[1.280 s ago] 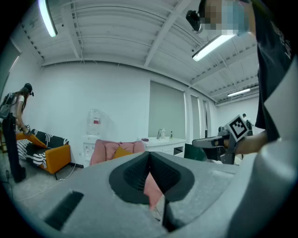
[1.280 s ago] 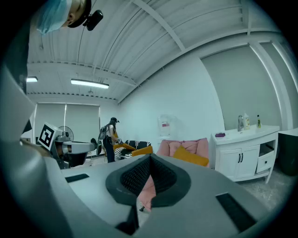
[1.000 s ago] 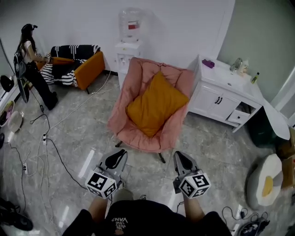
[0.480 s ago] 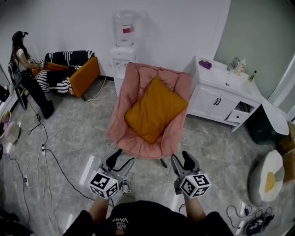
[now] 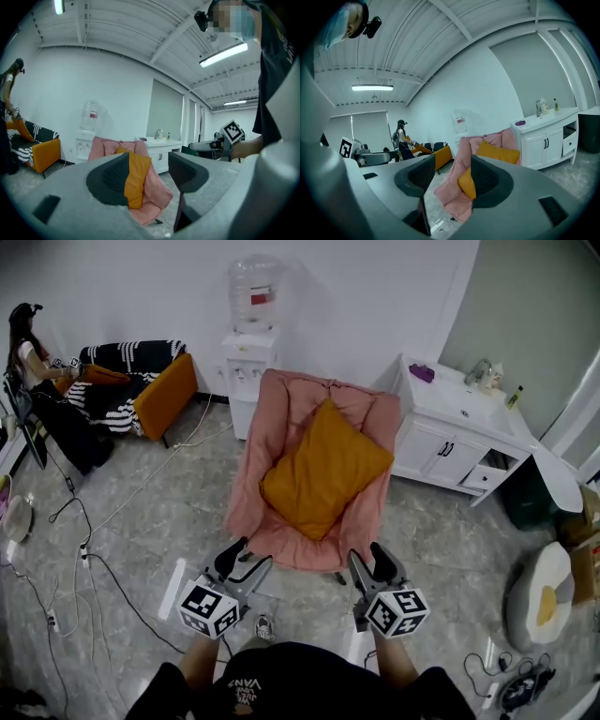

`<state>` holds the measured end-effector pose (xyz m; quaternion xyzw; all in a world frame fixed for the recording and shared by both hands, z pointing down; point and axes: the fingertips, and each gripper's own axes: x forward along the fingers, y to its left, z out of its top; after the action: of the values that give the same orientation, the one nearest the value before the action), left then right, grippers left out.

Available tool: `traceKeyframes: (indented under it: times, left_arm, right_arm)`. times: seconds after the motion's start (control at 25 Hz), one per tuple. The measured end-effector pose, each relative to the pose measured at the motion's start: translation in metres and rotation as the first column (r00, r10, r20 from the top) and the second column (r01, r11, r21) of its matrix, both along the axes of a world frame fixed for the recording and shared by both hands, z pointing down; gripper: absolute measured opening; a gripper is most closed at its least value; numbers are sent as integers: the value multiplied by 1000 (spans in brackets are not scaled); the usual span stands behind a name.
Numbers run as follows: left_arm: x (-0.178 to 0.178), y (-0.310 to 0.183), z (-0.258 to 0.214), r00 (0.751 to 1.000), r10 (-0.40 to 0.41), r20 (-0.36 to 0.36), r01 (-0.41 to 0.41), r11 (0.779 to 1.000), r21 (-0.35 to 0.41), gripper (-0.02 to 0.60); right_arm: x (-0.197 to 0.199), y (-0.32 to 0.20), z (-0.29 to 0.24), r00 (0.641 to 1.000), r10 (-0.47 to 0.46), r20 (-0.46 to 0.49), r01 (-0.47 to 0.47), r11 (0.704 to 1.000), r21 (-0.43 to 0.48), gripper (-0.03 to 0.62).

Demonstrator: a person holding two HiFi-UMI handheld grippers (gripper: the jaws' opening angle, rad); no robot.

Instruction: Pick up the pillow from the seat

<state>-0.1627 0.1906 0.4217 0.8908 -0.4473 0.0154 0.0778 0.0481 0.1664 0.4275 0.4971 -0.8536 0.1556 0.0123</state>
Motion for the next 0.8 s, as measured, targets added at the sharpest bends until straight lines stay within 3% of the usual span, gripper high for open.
traceKeyframes:
  times: [0.44, 0.64, 0.8]
  left_arm:
    - [-69, -54, 6, 999, 36, -10, -36, 999, -5, 256]
    - [-81, -83, 15, 997, 83, -9, -83, 996, -26, 255]
    - [-68, -102, 17, 992, 129, -18, -129, 991, -28, 256]
  right_arm:
    - [-63, -48, 2, 998, 59, 1, -59, 998, -1, 222]
    - [-80, -61, 12, 995, 102, 17, -101, 995, -24, 221]
    - [-71, -71, 19, 991, 135, 5, -134, 990, -44, 220]
